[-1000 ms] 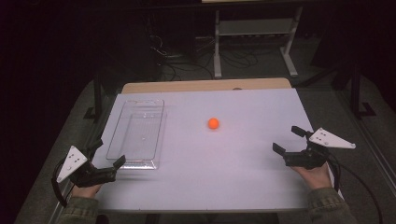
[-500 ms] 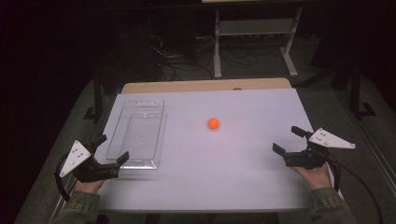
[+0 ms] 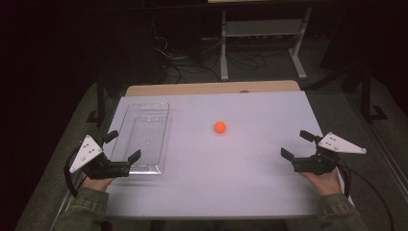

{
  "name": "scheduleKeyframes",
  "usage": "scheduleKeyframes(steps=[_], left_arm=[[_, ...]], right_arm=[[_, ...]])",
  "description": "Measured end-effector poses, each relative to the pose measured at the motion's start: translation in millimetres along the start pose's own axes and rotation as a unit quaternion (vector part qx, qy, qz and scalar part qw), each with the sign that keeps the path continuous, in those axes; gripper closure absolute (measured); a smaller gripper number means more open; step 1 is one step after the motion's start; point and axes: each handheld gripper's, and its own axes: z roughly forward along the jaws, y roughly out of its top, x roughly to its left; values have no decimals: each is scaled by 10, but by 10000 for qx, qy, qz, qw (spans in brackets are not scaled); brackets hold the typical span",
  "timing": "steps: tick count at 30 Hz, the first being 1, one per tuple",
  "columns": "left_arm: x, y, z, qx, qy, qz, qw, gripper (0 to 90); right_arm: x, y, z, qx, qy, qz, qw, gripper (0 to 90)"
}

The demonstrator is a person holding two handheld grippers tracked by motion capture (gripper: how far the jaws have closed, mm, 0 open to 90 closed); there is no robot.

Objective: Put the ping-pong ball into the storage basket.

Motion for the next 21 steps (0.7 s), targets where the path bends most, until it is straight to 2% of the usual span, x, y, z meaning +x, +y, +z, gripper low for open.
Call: scheduleKeyframes(steps=[21], left_arm=[[-37, 185, 243, -38, -210, 118, 9997, 0]], right_arm=[[-1, -3, -8, -13, 19, 18, 10000, 0]])
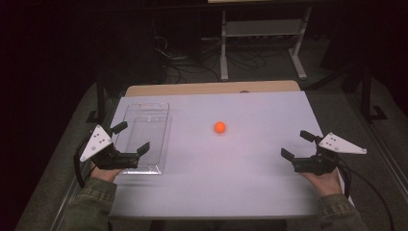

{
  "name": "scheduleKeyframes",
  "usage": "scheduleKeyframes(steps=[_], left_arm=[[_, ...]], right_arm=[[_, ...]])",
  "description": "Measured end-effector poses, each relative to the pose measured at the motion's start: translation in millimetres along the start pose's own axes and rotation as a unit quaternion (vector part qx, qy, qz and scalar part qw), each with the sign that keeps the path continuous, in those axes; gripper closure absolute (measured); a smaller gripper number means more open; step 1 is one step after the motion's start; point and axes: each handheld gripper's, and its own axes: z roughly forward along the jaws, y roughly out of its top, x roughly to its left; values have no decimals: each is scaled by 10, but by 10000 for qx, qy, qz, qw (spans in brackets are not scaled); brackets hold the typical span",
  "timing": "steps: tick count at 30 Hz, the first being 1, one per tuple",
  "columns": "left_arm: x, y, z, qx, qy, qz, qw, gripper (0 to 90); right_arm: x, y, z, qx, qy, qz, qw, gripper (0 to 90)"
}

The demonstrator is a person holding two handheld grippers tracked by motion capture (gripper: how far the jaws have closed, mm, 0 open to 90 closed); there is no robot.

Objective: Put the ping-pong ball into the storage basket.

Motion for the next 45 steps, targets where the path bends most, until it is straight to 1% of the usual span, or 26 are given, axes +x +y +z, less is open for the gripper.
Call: scheduleKeyframes(steps=[2, 5, 9, 11, 16, 18, 24, 26, 30, 37, 40, 45], left_arm=[[-7, 20, 34, 1, -35, -4, 10000, 0], [-16, 66, 81, -28, -169, -39, 9998, 0], [-40, 139, 151, -50, -260, 12, 9996, 0], [-44, 163, 185, -35, -282, 53, 9996, 0], [-64, 195, 277, -18, -355, 55, 9994, 0], [-72, 207, 309, 1, -372, 99, 9993, 0], [-80, 246, 410, -2, -441, 91, 9990, 0], [-87, 264, 458, -13, -422, 87, 9991, 0], [-100, 289, 545, 44, -488, 137, 9987, 0], [-144, 330, 673, -10, -598, 111, 9982, 0], [-155, 336, 721, 47, -629, 135, 9979, 0], [-145, 341, 775, 56, -655, 102, 9978, 0]], right_arm=[[1, -1, 0, 0, 4, -1, 10000, 0], [-1, -1, 0, -2, 6, 0, 10000, 0], [-1, -2, -1, -4, 8, 3, 10000, 0], [-1, -1, -2, -9, 8, 4, 10000, 0], [-3, -1, -6, -21, 11, 2, 10000, 0], [-3, -2, -5, -17, 17, -2, 10000, 0], [-1, -6, -4, 10, 31, -20, 10000, 0], [-2, -8, -4, 16, 30, -26, 10000, 0], [-3, -12, 0, 38, 44, -8, 10000, 0], [-7, -9, 2, 17, 70, 4, 10000, 0], [-11, -8, 11, 5, 91, 4, 10000, 0], [-8, -7, 30, -1, 127, 12, 9999, 0]])
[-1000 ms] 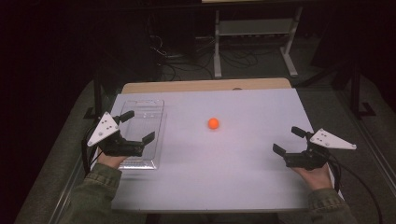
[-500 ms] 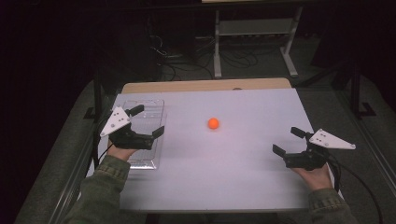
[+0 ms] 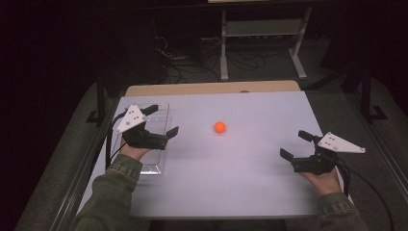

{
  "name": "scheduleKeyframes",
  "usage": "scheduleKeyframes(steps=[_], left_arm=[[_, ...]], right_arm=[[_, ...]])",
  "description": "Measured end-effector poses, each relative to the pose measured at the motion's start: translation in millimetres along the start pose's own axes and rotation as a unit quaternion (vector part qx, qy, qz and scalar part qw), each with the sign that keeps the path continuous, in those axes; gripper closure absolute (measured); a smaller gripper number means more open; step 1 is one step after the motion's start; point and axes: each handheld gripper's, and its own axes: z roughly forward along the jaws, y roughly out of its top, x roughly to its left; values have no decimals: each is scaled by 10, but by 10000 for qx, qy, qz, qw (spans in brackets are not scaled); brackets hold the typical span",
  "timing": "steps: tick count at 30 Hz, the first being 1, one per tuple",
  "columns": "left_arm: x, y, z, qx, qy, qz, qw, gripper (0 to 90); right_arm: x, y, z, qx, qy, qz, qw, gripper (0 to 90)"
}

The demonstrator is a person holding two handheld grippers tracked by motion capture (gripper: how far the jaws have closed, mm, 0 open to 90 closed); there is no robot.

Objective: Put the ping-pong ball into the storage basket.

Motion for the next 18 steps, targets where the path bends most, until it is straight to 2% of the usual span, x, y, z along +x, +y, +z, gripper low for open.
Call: scheduleKeyframes(steps=[8, 18], left_arm=[[36, 20, 66, 45, -14, -63, 10000, 0], [52, 71, 178, 95, -110, -38, 9999, 0]], right_arm=[[-8, -4, 28, 9, 41, 8, 10000, 0], [-6, -5, 35, 9, 69, 10, 10000, 0]])
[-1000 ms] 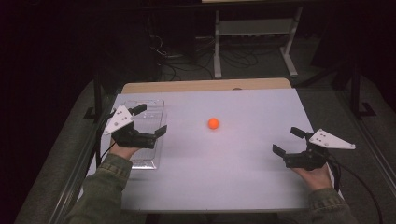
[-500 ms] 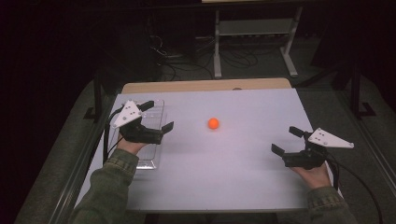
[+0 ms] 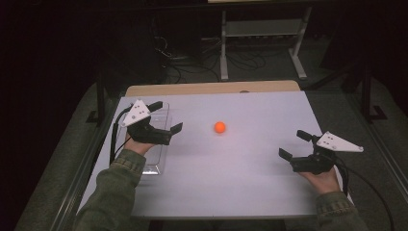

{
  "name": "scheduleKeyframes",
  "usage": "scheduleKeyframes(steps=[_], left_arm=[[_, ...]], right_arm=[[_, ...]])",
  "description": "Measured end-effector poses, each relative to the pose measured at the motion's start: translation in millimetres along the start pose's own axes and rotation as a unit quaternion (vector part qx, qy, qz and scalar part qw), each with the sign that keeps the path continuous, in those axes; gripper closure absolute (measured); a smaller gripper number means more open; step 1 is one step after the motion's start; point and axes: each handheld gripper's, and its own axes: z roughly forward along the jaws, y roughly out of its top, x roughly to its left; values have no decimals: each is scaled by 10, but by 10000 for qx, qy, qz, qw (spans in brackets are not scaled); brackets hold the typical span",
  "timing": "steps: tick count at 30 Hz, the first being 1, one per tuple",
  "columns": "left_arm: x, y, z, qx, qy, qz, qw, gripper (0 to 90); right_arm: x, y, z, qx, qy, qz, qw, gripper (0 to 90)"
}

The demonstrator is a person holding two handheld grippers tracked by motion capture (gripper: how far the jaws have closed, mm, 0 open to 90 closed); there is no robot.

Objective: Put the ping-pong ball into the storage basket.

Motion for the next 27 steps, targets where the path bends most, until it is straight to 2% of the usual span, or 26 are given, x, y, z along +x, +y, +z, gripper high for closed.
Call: scheduleKeyframes(steps=[17, 27], left_arm=[[49, 110, 205, 105, -149, -12, 9998, 0], [62, 209, 348, 177, -251, 100, 9995, 0]], right_arm=[[8, -6, 7, 45, 40, 18, 10000, 0], [17, -14, 21, 103, 101, -3, 9999, 0]])
